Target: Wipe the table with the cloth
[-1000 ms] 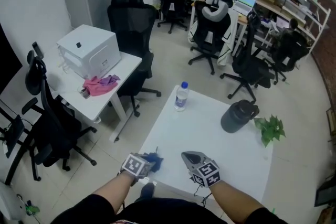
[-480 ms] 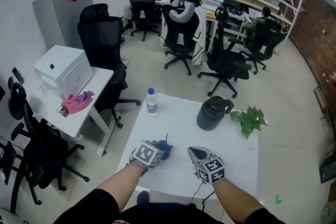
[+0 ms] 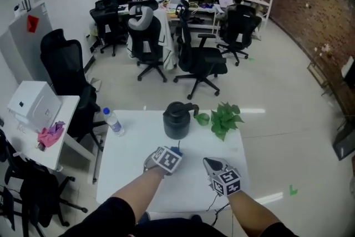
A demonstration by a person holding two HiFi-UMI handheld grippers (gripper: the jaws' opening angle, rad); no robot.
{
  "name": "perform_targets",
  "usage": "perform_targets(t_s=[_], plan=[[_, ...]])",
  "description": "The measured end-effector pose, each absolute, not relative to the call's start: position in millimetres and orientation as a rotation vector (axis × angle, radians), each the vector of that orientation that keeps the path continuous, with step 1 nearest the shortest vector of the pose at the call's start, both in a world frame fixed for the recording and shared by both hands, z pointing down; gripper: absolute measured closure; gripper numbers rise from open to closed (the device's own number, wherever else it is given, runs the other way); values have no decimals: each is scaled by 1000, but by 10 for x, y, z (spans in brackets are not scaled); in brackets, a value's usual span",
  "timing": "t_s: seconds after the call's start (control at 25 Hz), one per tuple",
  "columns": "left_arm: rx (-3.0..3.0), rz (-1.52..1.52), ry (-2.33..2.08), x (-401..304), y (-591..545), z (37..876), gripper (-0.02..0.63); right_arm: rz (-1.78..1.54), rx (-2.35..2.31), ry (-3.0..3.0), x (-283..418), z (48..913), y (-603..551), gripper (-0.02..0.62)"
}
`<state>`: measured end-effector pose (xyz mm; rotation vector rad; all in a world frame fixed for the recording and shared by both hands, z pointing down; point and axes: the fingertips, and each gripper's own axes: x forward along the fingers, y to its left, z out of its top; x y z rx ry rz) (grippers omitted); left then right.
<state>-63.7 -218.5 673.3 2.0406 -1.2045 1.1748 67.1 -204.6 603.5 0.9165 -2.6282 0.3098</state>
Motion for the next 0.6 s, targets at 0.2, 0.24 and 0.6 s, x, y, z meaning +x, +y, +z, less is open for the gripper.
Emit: perform_targets(t_s=[0.2,0.24,0.6], plan=[[2091,1383,-1162,236,-2592,6894,459,366,1033,-2586,1582,6161,-2144,583],[2107,1440,-1152,405,-2668,6929,459,378,1052,-2578,1754,6189,-2150,583],[2125,1746,-1136,1428,-3147,7315,459,481,1200,-2498,3065,6429,-2078,583]])
